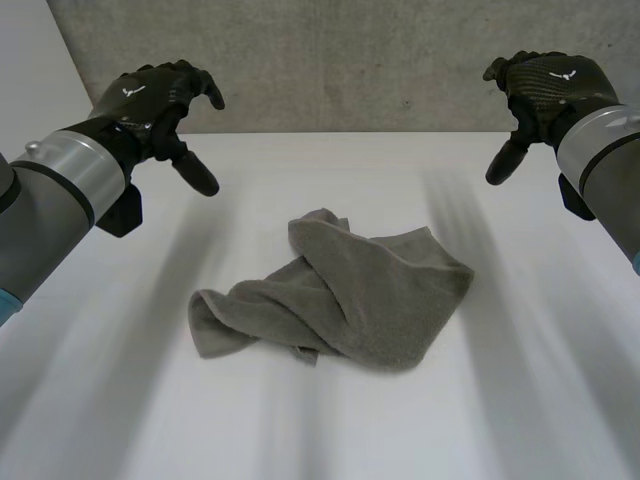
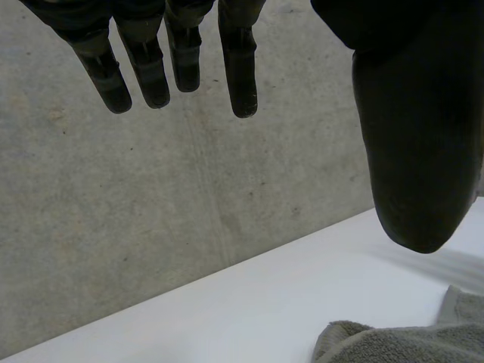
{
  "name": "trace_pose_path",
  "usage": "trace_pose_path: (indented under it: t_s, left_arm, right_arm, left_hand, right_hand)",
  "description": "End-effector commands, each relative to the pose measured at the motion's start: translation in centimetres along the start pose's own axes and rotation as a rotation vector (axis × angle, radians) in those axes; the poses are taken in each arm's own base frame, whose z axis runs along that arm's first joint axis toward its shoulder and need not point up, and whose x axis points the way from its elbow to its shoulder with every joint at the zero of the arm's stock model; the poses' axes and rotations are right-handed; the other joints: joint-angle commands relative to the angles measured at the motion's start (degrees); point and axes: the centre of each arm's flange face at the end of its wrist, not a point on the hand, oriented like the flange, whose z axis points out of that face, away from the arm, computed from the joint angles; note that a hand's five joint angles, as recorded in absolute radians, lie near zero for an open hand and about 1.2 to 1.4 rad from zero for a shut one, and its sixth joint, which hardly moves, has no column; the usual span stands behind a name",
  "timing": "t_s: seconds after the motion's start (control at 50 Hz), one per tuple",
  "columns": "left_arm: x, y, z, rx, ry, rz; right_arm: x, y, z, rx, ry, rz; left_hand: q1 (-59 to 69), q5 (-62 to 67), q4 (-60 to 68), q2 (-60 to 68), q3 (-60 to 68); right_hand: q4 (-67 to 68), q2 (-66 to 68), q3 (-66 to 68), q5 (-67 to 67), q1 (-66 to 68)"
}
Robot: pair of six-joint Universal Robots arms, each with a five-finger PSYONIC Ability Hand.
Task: Fold the towel.
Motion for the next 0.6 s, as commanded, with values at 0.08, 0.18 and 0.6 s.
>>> trace_pose_path:
  t_s: [0.08, 0.18, 0.6]
  left_arm:
    - [-0.14, -0.09, -0.02, 0.003, -0.008, -0.001]
    - [-0.14, -0.09, -0.02, 0.003, -0.008, -0.001]
    - [0.02, 0.86, -0.13, -0.030, 0.011, 0.008]
  right_arm:
    - [0.34, -0.05, 0.09, 0.000, 0.009, 0.000]
    - [0.40, -0.06, 0.13, 0.001, 0.011, 0.000]
    - [-0.55, 0.63, -0.36, -0.038, -0.042, -0.019]
  left_hand:
    - [-4.60, -2.26, -3.98, -3.42, -3.87]
    - [-4.60, -2.26, -3.99, -3.42, -3.88]
    - [-4.77, -2.43, -4.15, -3.59, -4.04]
  right_hand:
    - [-4.07, -3.34, -3.68, -2.99, -2.78]
    - [-4.07, -3.34, -3.68, -2.99, -2.78]
    - [-4.07, -3.34, -3.68, -2.99, -2.78]
